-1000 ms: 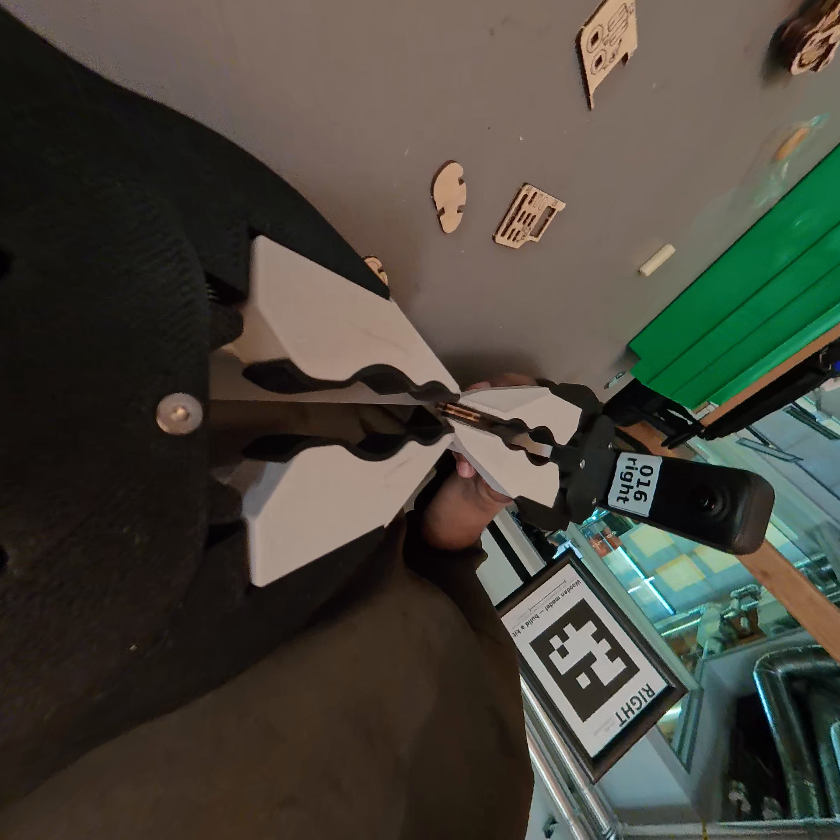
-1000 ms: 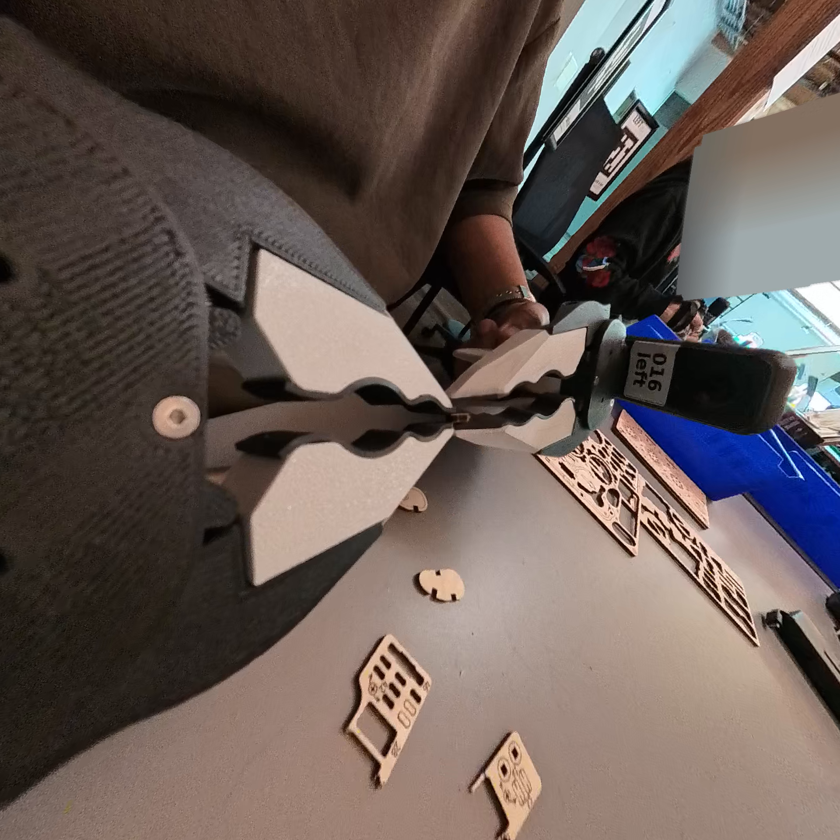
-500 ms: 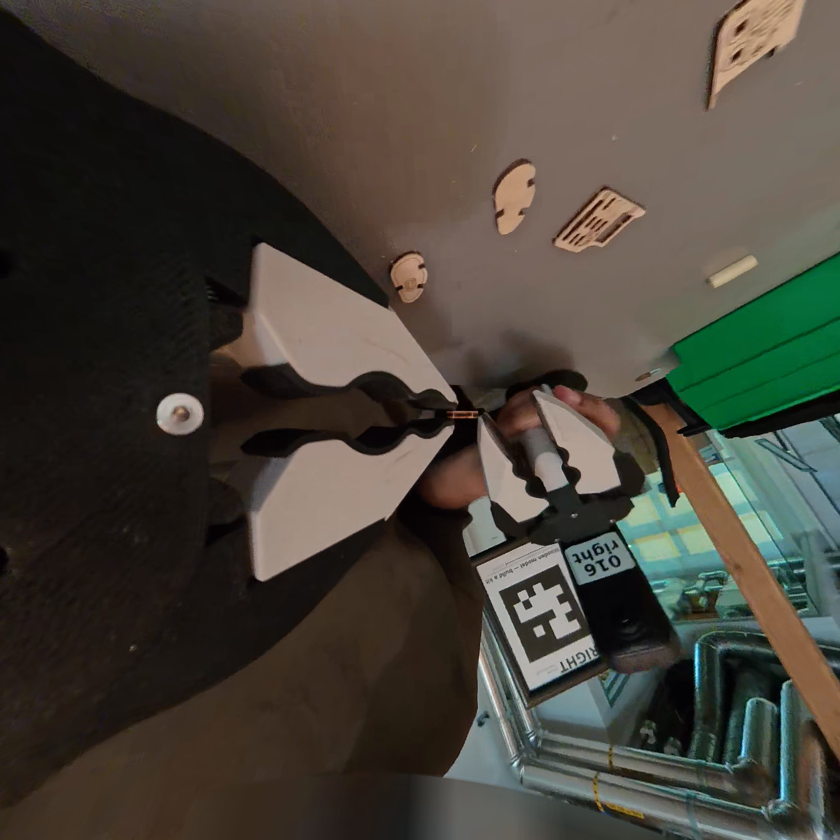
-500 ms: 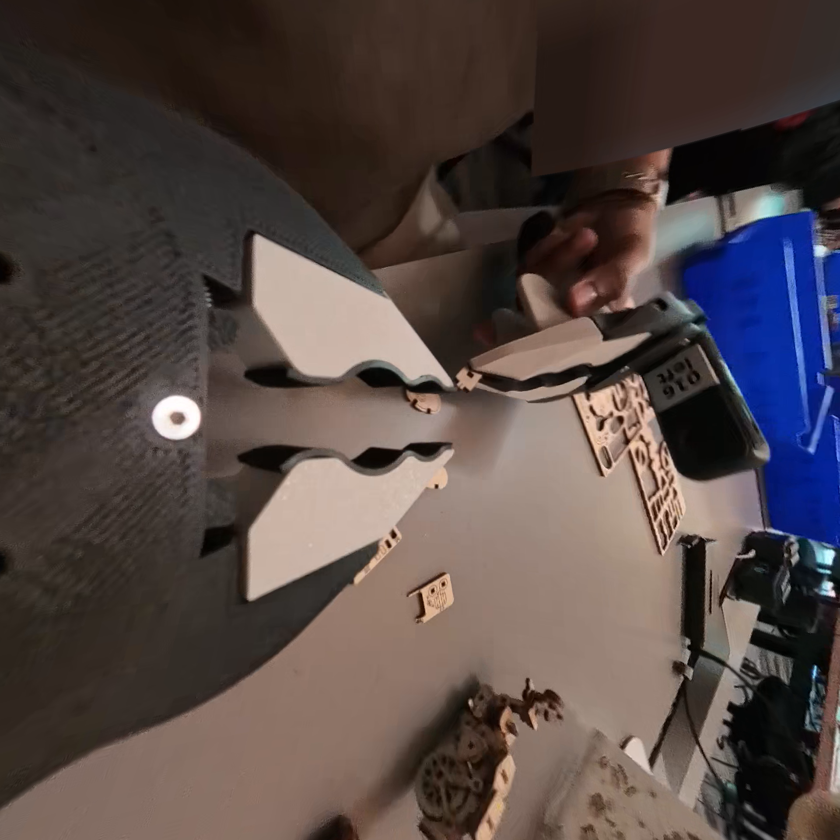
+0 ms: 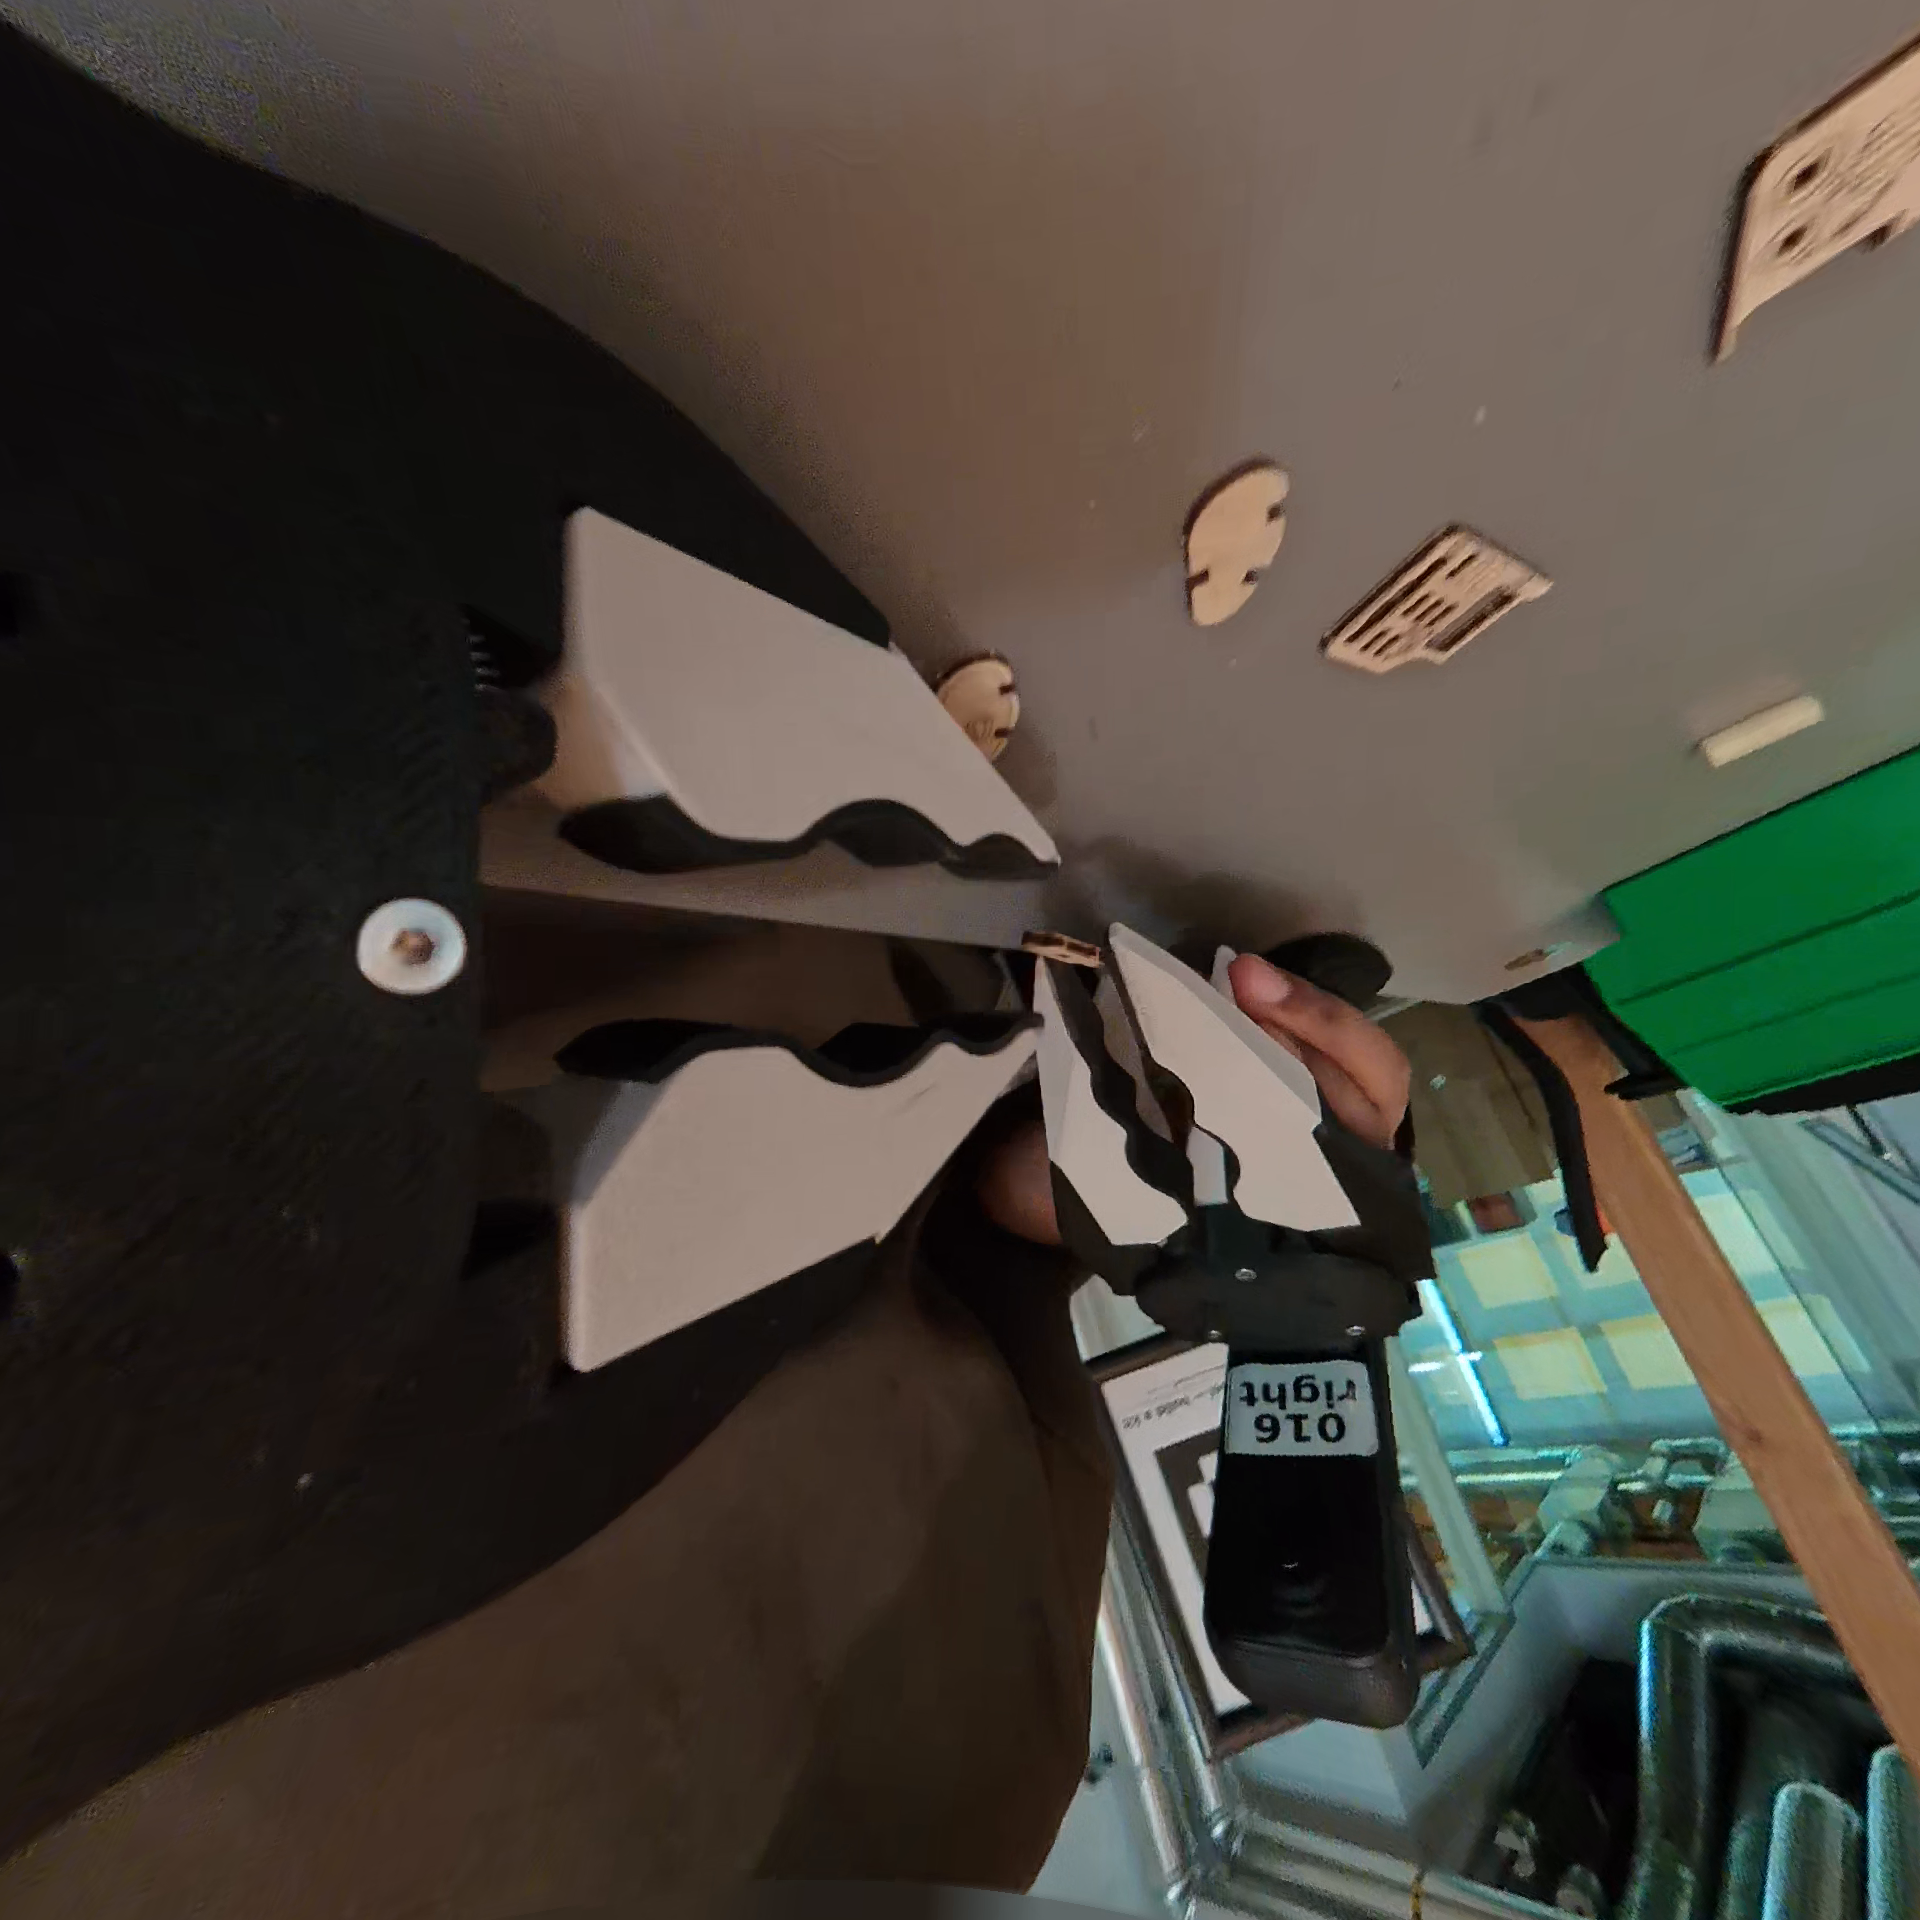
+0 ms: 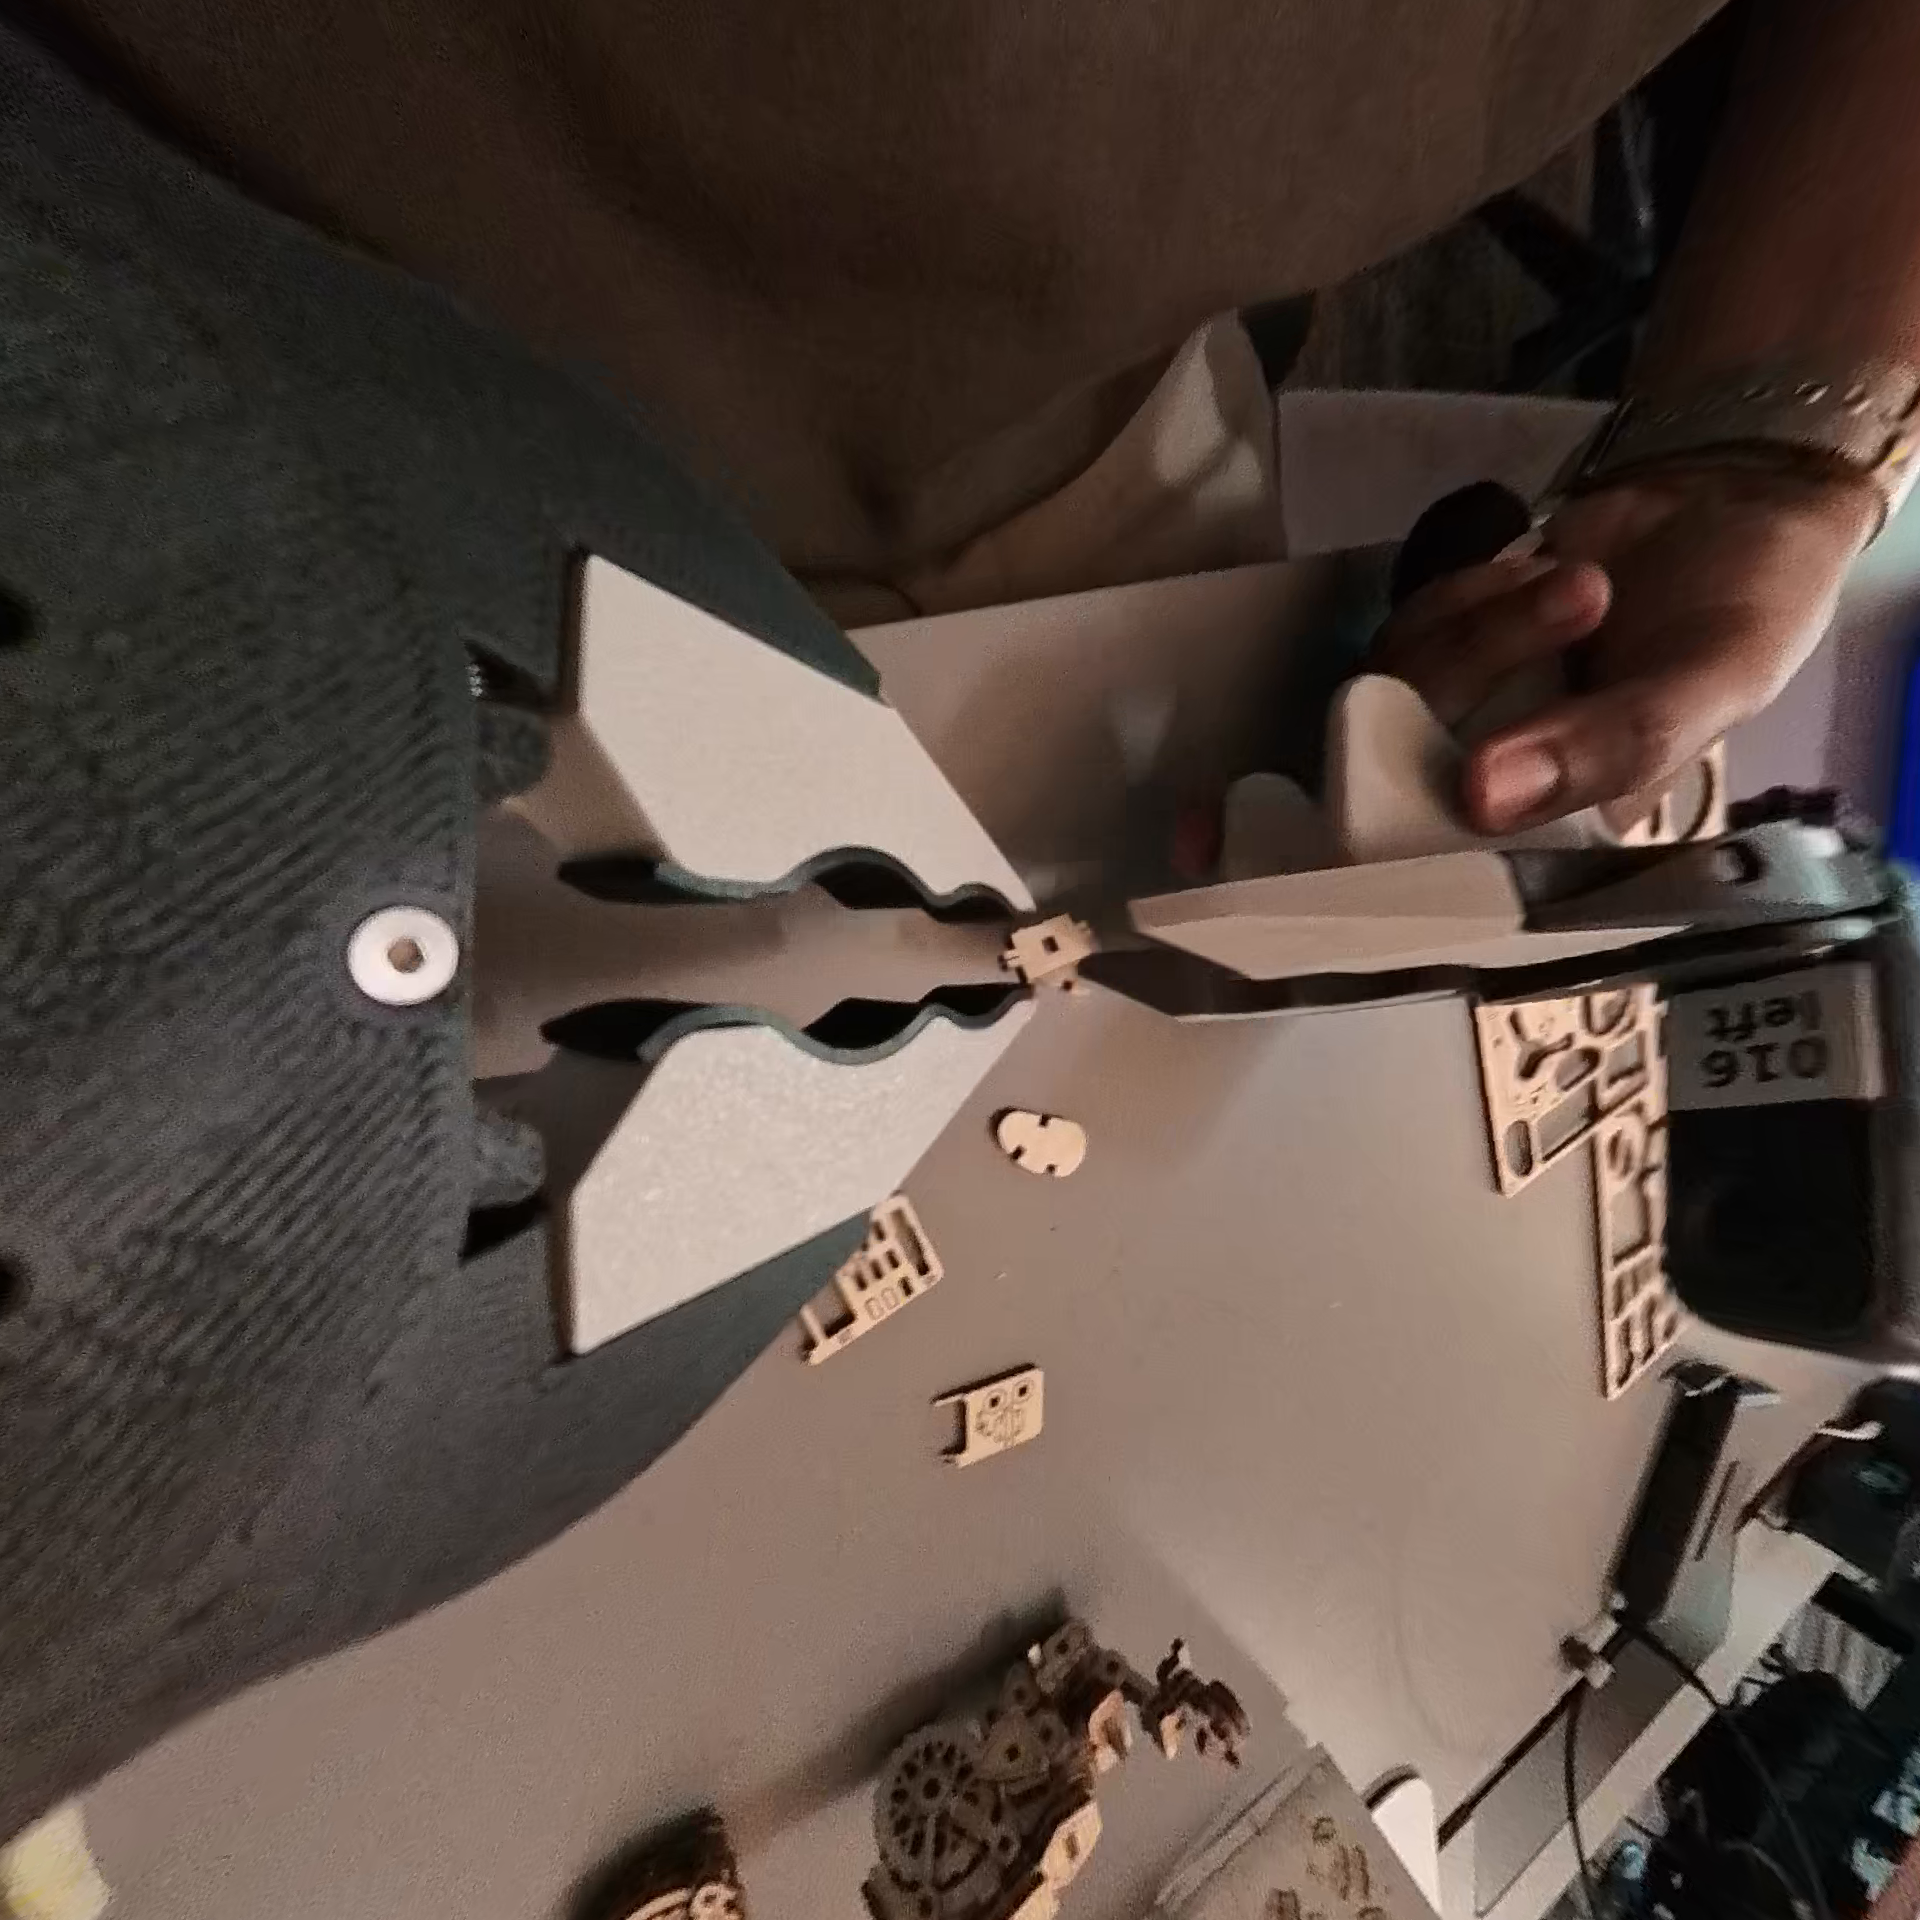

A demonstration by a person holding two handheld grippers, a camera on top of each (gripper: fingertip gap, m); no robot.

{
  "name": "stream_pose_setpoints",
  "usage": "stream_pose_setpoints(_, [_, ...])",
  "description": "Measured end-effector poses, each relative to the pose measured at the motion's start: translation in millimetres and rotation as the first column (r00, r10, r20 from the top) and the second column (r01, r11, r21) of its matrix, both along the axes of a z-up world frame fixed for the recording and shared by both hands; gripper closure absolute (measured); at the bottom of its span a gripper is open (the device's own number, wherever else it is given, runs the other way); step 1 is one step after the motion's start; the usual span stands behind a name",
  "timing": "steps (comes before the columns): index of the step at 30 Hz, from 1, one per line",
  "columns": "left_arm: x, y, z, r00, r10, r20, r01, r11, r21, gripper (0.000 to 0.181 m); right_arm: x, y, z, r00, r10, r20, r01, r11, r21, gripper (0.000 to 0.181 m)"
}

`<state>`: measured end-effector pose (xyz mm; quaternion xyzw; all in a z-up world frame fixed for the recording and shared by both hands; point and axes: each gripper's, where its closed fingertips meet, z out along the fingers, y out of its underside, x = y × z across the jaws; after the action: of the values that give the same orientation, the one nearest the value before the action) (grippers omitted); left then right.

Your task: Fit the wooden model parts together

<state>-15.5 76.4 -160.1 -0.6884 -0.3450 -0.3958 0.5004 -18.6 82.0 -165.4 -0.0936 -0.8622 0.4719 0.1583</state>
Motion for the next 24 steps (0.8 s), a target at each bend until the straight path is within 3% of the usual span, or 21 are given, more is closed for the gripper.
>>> stream_pose_setpoints(7, [-28,-12,-1,0.979,0.119,-0.167,-0.127,0.991,-0.034,0.153,-16,24,-36,0.985,-0.115,0.13,0.095,0.983,0.156,0.172])
stream_pose_setpoints(17, [-29,-11,2,0.973,0.121,-0.194,-0.127,0.992,-0.018,0.154,-17,26,-34,0.982,-0.119,0.148,0.099,0.986,0.131,0.16])
stream_pose_setpoints(24, [-27,-11,-3,0.957,0.1,-0.272,-0.121,0.991,-0.063,0.155,-22,28,-10,0.984,-0.127,0.125,0.124,0.992,0.025,0.162])
